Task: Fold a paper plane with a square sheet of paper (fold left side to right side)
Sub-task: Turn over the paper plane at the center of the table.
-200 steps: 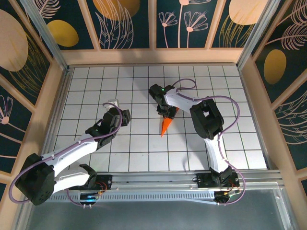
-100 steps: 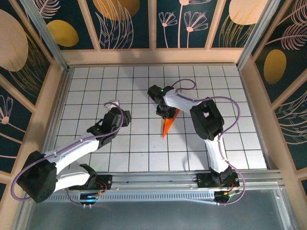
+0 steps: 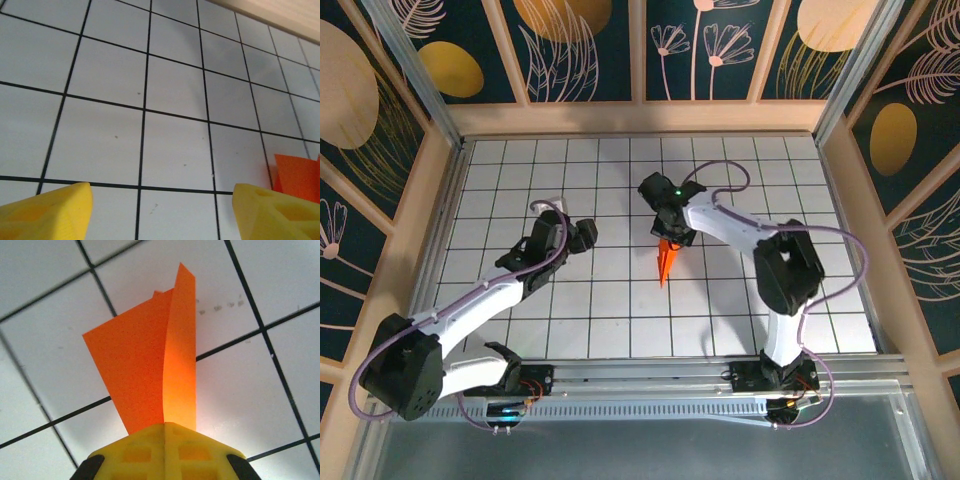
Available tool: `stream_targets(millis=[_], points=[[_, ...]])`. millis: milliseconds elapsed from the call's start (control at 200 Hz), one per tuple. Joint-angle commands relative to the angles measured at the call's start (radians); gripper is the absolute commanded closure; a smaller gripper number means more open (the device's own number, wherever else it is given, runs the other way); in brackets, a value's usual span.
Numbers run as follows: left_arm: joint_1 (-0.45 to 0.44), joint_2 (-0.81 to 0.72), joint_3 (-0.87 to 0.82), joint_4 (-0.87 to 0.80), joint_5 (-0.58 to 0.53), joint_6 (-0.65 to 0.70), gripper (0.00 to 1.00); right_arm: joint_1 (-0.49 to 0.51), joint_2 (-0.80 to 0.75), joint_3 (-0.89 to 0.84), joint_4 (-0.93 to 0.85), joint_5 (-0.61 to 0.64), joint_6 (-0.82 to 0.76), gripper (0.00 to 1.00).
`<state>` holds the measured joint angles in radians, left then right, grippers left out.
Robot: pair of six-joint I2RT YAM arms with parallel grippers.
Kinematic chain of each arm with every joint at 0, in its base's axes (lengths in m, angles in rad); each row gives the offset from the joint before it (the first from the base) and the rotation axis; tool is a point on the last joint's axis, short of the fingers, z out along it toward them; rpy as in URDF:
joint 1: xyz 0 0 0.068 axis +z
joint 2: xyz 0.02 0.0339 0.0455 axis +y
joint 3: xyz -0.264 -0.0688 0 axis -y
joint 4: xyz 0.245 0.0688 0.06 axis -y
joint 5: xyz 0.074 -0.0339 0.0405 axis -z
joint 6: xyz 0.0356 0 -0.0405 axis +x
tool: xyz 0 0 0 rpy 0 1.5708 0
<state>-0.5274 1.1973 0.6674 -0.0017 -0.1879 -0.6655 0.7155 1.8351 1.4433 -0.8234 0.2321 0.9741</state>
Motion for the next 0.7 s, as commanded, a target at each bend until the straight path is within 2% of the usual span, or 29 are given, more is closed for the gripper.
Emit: stream_targets(millis=[0,110,200,345,470,696], points=[[0.047,0.01,0.013,0.049,0.186,-0.083,0.26,0.006,-0.146,-0.099,0.161,0.044,-0.114,1.0],[0.064,0.008,0.002,0.072,0.251,-0.124,0.26,-0.019,-0.285,-0.25,0.394,-0.071,-0.262,1.0],[0.068,0.002,-0.009,0.087,0.276,-0.154,0.26,-0.072,-0.396,-0.383,0.601,-0.269,-0.368,1.0],[0.07,-0.005,-0.021,0.099,0.29,-0.185,0.25,-0.187,-0.476,-0.54,0.823,-0.561,-0.406,1.0],[0.072,-0.017,-0.016,0.083,0.254,-0.181,0.25,-0.25,-0.455,-0.628,1.016,-0.803,-0.397,1.0],[0.073,-0.083,0.029,-0.012,0.116,-0.141,0.2,-0.21,-0.264,-0.63,1.252,-0.952,-0.302,1.0]])
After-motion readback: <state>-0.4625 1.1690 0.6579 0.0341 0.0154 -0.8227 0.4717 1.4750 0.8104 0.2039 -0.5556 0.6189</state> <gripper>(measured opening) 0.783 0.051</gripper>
